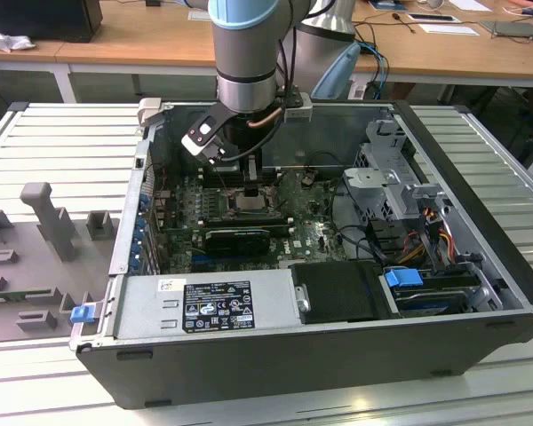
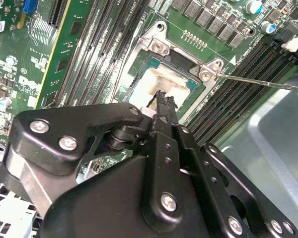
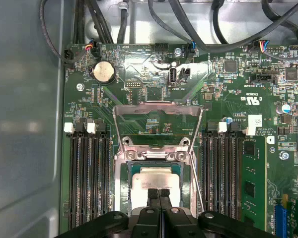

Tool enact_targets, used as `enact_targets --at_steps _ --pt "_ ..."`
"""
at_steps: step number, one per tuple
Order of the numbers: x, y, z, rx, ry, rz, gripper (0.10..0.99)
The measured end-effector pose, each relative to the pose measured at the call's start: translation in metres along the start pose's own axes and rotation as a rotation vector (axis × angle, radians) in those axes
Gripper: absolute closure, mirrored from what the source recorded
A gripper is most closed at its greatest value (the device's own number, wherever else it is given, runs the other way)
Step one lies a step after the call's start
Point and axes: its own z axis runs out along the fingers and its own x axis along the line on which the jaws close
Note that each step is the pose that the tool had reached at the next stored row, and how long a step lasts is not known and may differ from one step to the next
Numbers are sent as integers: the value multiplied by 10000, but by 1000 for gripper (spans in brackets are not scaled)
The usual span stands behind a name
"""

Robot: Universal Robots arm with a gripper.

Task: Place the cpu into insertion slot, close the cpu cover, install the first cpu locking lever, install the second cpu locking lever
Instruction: 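Place the cpu into insertion slot, then close the cpu cover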

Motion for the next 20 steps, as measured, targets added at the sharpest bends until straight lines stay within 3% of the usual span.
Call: enact_targets --at_steps 13,20 --pt "1 35 -54 3 -3 2 980" --pt "5 48 -229 2 -4 1 980"
